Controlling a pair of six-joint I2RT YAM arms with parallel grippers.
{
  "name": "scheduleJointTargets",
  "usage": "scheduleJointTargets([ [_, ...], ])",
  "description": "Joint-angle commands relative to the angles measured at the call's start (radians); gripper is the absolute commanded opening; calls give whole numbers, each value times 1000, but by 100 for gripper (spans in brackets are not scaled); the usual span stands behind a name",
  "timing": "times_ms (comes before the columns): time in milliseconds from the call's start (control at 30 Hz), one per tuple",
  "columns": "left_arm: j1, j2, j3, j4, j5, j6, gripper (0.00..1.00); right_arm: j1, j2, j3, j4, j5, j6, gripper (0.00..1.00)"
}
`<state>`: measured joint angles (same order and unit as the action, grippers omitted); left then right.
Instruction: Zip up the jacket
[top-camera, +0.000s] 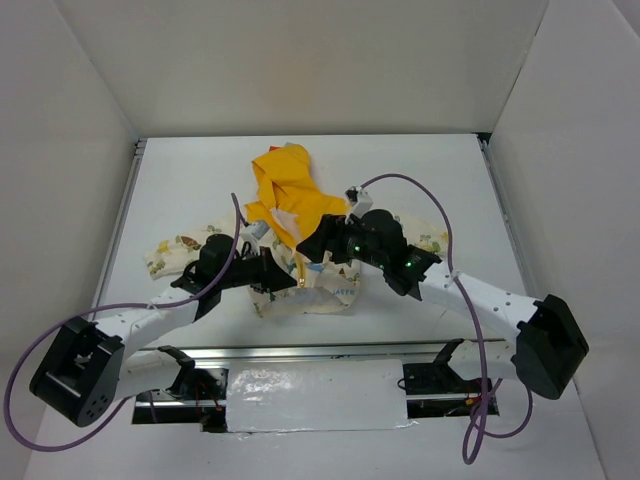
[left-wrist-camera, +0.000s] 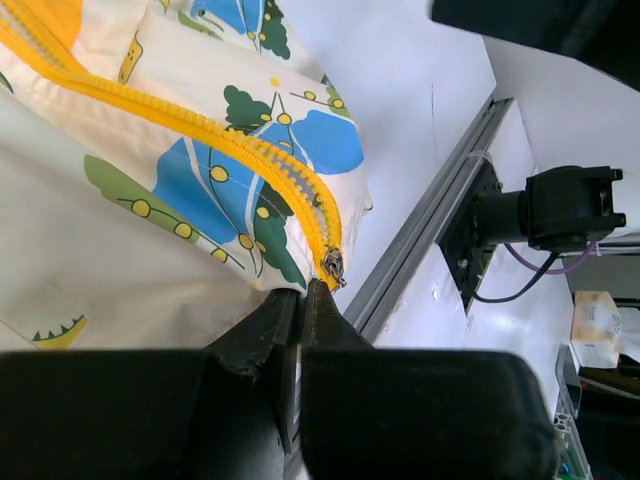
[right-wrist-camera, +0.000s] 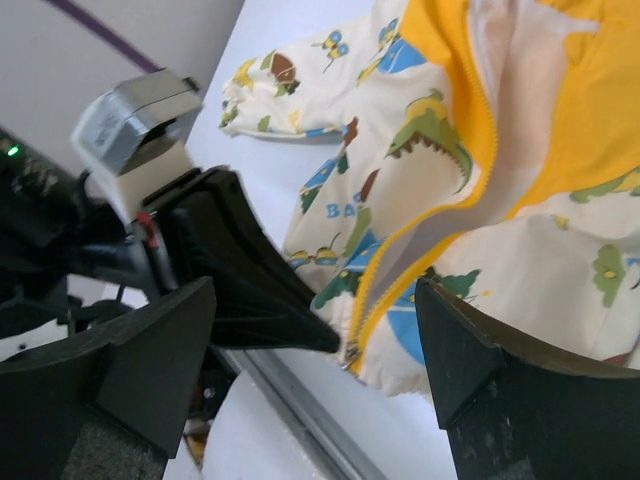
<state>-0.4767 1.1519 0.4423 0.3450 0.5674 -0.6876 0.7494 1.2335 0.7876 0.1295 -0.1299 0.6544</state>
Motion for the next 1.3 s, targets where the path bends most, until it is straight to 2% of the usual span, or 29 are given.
scheduleJointTargets([
  [0, -5, 22, 7, 63, 51, -9, 0, 44, -41, 13, -34, 15, 25, 87],
  [200, -5, 25, 30, 46, 57, -6, 0, 136, -118, -206, 114, -7, 140, 83],
  [400, -5, 20, 24, 49, 63, -7, 0, 199, -124, -381, 358, 61, 244, 76],
  [700, -7, 20, 29, 52, 74, -9, 0, 219, 24, -396, 541, 90, 277, 67],
  [933, -7, 25, 30, 54, 75, -9, 0, 225, 81, -370, 553, 122, 294, 57],
  [1000, -7, 26, 32, 54, 74, -7, 0, 225, 89, -370, 558, 127, 301, 50],
  [1267, -7, 40, 32, 61, 78, -4, 0, 240, 110, -384, 594, 157, 364, 42],
])
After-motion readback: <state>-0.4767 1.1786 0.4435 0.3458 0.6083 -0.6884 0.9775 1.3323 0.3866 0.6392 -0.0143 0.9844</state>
